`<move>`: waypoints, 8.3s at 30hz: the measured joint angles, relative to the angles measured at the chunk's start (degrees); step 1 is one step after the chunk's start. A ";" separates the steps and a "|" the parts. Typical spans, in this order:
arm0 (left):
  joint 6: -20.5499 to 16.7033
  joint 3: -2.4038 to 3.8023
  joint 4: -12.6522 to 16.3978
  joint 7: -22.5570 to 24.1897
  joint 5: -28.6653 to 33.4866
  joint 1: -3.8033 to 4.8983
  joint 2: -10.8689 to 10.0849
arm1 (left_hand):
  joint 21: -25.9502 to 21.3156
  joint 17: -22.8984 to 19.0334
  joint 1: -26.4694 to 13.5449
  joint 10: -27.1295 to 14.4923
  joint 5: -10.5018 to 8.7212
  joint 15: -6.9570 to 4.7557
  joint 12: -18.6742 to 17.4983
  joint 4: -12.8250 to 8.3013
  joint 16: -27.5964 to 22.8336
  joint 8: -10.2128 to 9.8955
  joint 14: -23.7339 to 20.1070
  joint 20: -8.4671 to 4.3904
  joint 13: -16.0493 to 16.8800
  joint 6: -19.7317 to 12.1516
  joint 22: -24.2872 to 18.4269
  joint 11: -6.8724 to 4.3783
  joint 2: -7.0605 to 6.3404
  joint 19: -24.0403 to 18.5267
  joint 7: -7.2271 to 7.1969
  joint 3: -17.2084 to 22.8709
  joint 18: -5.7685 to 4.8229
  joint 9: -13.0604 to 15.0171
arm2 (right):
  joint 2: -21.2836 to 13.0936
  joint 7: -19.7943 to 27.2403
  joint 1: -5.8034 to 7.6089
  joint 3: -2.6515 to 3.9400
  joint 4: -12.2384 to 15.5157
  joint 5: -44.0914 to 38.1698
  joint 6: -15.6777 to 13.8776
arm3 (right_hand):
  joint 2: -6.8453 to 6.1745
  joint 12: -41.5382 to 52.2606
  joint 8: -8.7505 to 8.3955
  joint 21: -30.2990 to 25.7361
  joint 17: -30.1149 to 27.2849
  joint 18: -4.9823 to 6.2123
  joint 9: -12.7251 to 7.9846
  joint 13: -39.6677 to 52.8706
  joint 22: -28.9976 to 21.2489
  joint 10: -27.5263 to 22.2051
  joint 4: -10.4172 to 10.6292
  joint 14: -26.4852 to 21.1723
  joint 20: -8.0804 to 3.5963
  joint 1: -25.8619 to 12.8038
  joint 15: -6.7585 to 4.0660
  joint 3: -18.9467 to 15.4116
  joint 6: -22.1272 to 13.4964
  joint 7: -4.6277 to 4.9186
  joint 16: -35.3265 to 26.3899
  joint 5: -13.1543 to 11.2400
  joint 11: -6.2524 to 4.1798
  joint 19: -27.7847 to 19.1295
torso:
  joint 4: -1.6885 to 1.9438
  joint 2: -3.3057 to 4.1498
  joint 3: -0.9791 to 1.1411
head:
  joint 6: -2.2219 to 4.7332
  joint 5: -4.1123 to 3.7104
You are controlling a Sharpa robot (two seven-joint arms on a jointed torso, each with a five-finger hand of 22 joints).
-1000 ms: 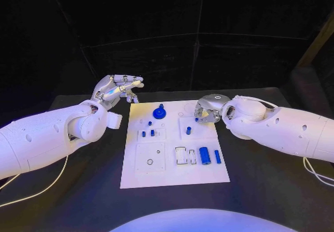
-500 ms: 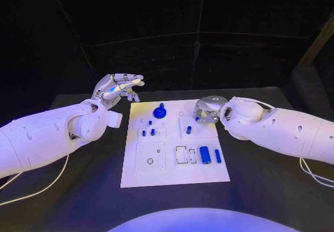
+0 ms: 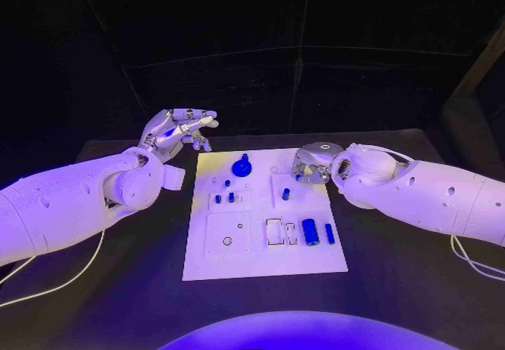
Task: Assemble the parts on the task board
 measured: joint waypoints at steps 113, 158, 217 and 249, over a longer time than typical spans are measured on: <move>0.28 0.00 -0.30 -2.13 0.19 0.21 2.31 | -0.67 -0.40 -0.75 -1.02 0.00 0.01 0.69 0.47 0.00 0.00 -0.41 0.20 -0.01 -0.65 -0.60 0.21 0.30 -0.20 0.24 -0.47 -0.04 0.02 | 6.81 0.52 -8.43 -0.23 13.25 -5.71 -5.48 | -3.75 -1.94 -0.79 2.13 -0.81 -0.92 0.05 -0.99 3.26 1.77 -6.17 -0.18 -0.09 -7.56 -0.16 11.18 1.24 -0.10 1.03 -0.41 -0.38 0.92 | 0.03 -0.01 -0.08 | -4.26 7.52; 0.96 -0.01 -1.16 -2.62 0.21 0.22 2.07 | -0.89 -0.53 -0.98 -1.22 0.00 0.21 0.93 0.79 0.00 0.00 -0.61 0.20 -0.02 -1.03 -0.79 0.41 0.53 -0.20 0.20 -0.79 -0.04 0.02 | -3.71 -1.22 -2.75 -0.04 17.77 0.60 -10.22 | -7.05 -2.38 -1.08 -2.01 -8.64 -0.92 -0.36 -2.69 -4.63 -9.10 -5.01 -0.69 1.74 -14.63 1.59 4.45 -7.93 1.65 -4.30 1.24 1.88 -2.15 | -0.17 -0.09 -0.10 | -2.63 6.02; 1.38 -0.01 -1.68 -2.75 0.22 0.20 2.75 | -1.10 -0.66 -0.97 -1.48 0.21 0.21 1.22 0.62 0.00 0.23 -0.60 0.20 0.03 -1.23 -0.97 0.27 0.52 -0.19 0.41 -0.95 -0.04 0.02 | -2.33 -5.08 -0.61 -0.17 12.14 1.23 3.53 | -2.39 2.23 -0.13 -0.52 -6.95 0.00 -0.06 -2.65 -0.94 -0.51 -3.67 -0.18 0.00 -10.11 -0.17 4.17 -2.38 -0.49 -2.45 0.46 -0.53 0.42 | 0.00 -0.01 -0.07 | -2.58 5.34; 1.51 -0.02 -2.30 -2.86 0.22 0.19 2.87 | -1.10 -0.65 -0.97 -1.63 0.20 0.21 1.22 0.62 0.00 0.23 -0.61 0.20 0.02 -1.23 -1.02 0.42 0.52 -0.20 0.41 -0.95 -0.04 0.02 | -3.05 -3.95 -0.58 0.17 23.60 8.06 -4.87 | -2.02 1.44 0.72 0.80 -4.85 -0.02 0.30 -2.44 1.31 2.00 -4.09 -0.17 -0.50 -10.50 -0.59 5.31 0.01 -0.88 -0.33 0.17 -1.02 1.33 | 0.02 -0.04 -0.11 | -2.42 5.37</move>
